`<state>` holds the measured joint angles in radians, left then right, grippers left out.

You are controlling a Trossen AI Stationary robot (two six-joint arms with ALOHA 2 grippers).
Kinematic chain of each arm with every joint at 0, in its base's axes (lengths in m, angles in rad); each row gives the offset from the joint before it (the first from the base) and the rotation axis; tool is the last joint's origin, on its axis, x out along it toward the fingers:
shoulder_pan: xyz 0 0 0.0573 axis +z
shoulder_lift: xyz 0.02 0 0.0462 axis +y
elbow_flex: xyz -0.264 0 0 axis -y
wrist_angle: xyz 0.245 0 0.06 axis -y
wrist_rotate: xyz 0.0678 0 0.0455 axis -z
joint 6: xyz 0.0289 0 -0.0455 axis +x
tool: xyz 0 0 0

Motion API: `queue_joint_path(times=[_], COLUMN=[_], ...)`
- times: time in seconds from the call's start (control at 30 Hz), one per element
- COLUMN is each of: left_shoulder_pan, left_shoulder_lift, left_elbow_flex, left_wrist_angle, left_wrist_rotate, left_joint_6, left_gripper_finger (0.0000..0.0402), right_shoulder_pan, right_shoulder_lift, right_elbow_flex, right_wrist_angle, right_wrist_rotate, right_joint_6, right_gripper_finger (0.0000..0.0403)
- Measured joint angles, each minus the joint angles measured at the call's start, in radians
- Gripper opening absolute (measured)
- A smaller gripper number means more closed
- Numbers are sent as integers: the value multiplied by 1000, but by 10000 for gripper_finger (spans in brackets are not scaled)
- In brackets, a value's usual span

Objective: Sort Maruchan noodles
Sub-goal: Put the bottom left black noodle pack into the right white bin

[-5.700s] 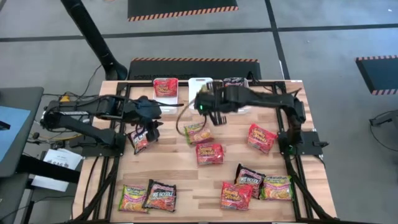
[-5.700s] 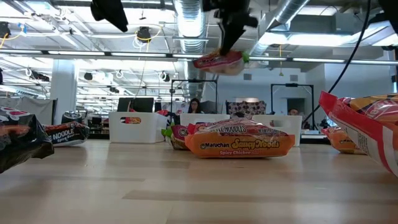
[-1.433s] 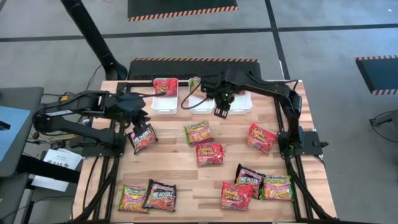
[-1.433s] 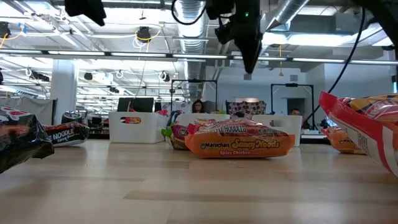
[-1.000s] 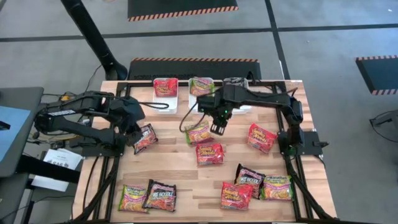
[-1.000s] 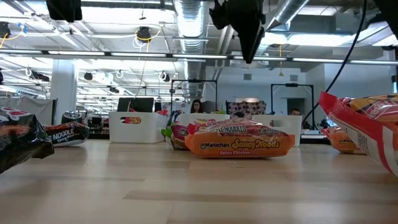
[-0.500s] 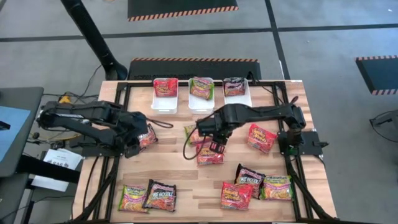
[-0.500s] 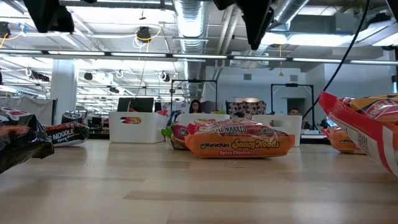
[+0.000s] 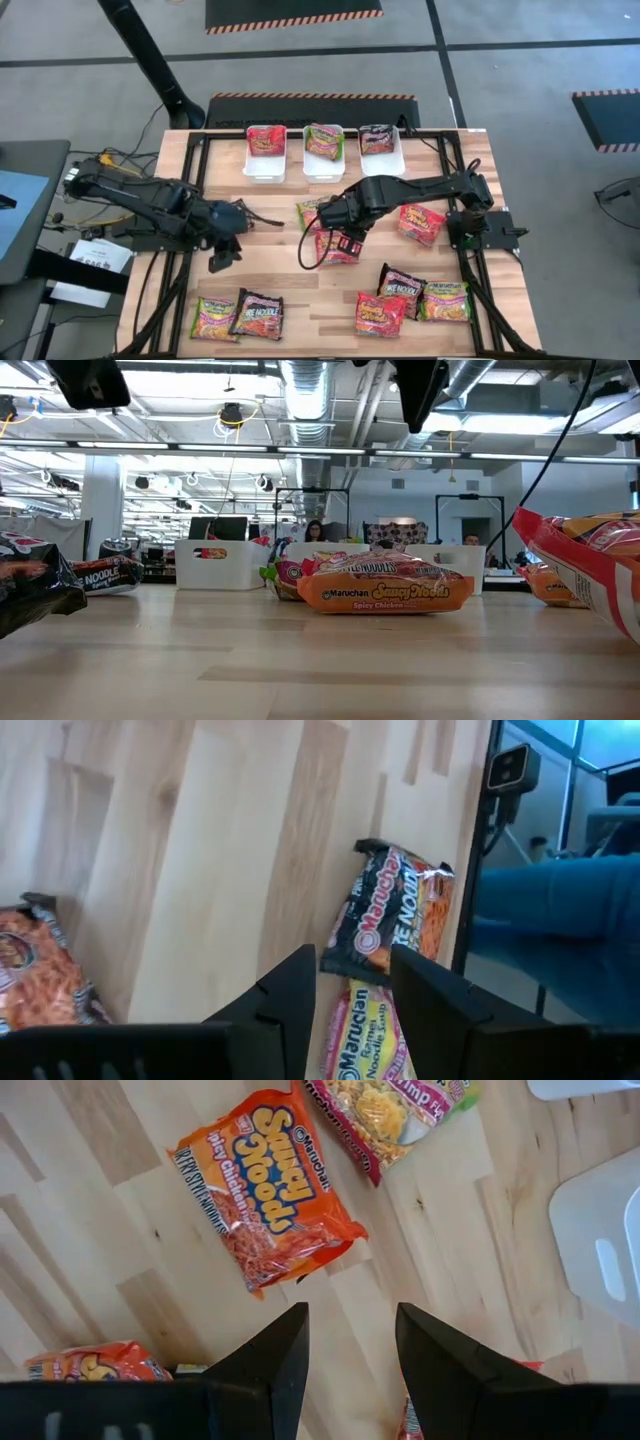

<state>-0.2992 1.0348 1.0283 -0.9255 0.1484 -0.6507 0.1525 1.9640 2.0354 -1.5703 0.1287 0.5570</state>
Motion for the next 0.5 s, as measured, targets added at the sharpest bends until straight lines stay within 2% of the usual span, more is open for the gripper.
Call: queue_joint_path(times=[0.2,0.5], left_shoulder_pan=[-98,-152], left_shoulder_lift=[53,184], left_elbow_flex=[0,0], left_wrist_angle=[44,46], left_wrist_rotate=[-101,-82], left_joint_6=[-20,-46], left_gripper_finger=[116,116], right_shoulder_pan=[0,0], right_shoulder_lift=[0,0], right_elbow_flex=[0,0], right_wrist_angle=[4,12], right_wrist_rotate=[1,1], right_joint_6=[4,4], right_gripper_finger=[176,176])
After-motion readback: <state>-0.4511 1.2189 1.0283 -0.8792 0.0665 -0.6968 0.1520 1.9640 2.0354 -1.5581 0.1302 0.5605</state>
